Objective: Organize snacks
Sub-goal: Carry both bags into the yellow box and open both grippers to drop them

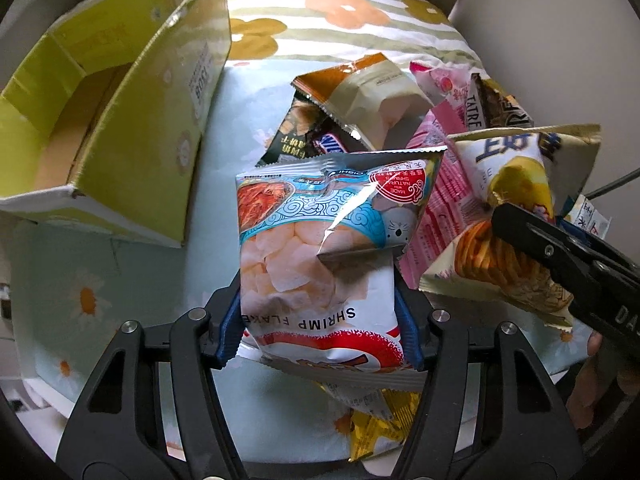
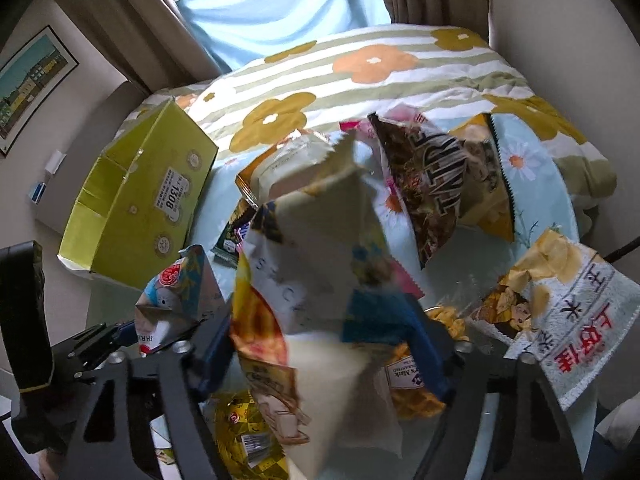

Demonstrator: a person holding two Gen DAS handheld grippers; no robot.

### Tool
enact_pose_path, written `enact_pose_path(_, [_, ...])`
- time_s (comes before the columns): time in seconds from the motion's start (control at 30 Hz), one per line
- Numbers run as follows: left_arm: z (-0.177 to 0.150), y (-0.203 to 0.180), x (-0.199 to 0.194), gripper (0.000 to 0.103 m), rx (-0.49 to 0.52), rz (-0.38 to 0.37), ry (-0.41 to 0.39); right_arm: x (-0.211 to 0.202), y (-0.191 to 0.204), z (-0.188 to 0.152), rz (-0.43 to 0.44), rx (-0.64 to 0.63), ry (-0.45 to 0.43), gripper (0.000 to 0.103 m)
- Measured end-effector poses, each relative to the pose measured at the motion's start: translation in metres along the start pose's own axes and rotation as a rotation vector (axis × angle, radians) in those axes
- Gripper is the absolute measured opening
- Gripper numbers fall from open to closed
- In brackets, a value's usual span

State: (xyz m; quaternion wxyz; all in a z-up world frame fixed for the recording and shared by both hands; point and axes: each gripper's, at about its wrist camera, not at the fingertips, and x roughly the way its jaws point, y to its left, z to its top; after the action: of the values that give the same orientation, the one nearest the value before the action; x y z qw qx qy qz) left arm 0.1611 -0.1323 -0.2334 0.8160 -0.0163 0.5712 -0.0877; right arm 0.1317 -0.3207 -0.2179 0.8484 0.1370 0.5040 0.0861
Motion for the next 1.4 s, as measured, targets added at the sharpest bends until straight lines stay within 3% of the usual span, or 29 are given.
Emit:
enact_pose_path(0.1, [0.002,-0.001,-0.011,0.059,0.008,-0.008,-0.016,-0.008,-0.001,0.001,-0.001,0.007,-0.009,0.058])
enact_pose_path(0.4, [0.028,0.003,-0.065,0.059,0.050,-0.078,-0.126,-0.049,0.012,0.016,-0.042,0.019,-0.096,0.054])
enact_pose_path(0.53, [0.048,0.020,-0.095,0.059,0.073,-0.110,-0.195,-0.066,0.036,0.033,-0.062,0.019,-0.147,0.054])
enact_pose_path(0.73, [0.092,0.075,-0.136,0.059,0.090,-0.110,-0.281,-0.072,0.097,0.065,-0.058,0.002,-0.215,0.054])
enact_pose_path(0.9, [0.121,0.144,-0.152,0.059,0.069,-0.096,-0.323,-0.056,0.159,0.088,-0.036,-0.043,-0.238,0.054])
enact_pose_path(1.17, [0.139,0.255,-0.138,0.059,0.027,0.001,-0.289,0.006,0.247,0.104,0.015,-0.088,-0.185,0.054])
enact_pose_path(1.4, [0.136,0.312,-0.097,0.059,0.032,0.061,-0.160,0.057,0.291,0.099,0.021,-0.091,-0.104,0.054])
